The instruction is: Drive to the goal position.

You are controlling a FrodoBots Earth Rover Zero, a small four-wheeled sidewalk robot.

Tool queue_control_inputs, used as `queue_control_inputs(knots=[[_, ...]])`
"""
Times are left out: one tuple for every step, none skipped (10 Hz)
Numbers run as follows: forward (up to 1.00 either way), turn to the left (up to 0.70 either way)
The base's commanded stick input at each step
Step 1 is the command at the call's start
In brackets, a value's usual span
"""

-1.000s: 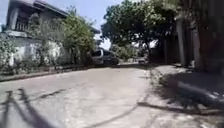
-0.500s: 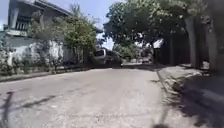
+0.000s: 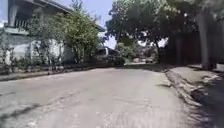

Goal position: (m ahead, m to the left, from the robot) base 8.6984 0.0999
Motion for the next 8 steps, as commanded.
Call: queue_control_inputs(knots=[[1.0, -0.39], [1.0, -0.39], [1.0, -0.39], [1.0, -0.39], [1.0, -0.39], [1.0, 0.01], [1.0, 0.01], [1.0, 0.01]])
